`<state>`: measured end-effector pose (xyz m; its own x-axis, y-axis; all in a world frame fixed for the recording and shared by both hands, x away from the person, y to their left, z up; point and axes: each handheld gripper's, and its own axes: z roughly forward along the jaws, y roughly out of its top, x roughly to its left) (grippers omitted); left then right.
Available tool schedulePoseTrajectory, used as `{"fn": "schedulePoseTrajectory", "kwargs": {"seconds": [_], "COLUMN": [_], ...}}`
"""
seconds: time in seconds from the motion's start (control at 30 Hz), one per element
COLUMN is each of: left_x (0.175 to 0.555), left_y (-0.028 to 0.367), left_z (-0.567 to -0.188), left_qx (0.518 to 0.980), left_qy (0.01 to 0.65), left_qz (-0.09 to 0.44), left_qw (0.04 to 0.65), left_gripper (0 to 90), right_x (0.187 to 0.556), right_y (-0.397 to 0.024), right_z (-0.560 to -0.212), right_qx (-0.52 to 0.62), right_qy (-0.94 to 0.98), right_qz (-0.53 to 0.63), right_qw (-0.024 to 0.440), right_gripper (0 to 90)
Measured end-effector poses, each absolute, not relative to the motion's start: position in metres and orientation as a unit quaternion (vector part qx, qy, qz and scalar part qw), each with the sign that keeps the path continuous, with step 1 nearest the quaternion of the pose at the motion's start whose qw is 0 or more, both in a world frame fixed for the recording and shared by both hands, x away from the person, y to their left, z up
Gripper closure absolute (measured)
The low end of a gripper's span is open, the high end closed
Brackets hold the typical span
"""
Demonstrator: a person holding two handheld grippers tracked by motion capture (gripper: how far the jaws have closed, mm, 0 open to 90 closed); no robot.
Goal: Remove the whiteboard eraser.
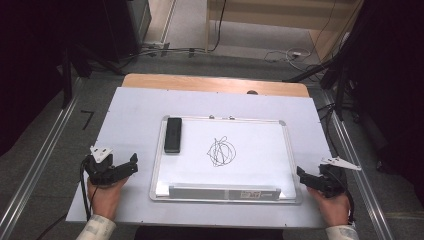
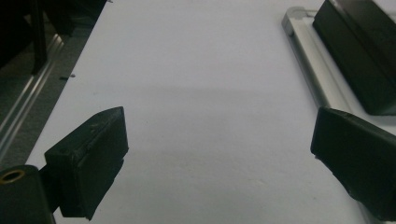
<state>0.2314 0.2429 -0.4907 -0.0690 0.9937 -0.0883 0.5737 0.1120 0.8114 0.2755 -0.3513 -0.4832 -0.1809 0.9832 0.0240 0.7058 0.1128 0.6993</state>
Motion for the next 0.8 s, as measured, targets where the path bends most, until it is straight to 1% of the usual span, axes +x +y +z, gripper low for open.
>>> {"fn": "schedulePoseTrajectory", "kwargs": {"seconds": [0.23,0.6,0.8], "left_x": [0.229,0.24,0.253], "left_y": [0.24,0.228,0.217], "left_z": [-0.483,-0.481,-0.478], "left_qx": [0.575,0.59,0.596], "left_qy": [0.667,0.654,0.648], "left_qz": [0.31,0.306,0.303], "left_qw": [0.358,0.362,0.364], "left_gripper": [4.4,5.0,5.5], "right_x": [0.275,0.274,0.274], "right_y": [-0.351,-0.352,-0.352], "right_z": [-0.483,-0.483,-0.483], "right_qx": [0.597,0.6,0.6], "right_qy": [0.708,0.706,0.706], "right_qz": [0.295,0.294,0.293], "right_qw": [0.234,0.234,0.234], "right_gripper": [12.7,12.7,12.7]}}
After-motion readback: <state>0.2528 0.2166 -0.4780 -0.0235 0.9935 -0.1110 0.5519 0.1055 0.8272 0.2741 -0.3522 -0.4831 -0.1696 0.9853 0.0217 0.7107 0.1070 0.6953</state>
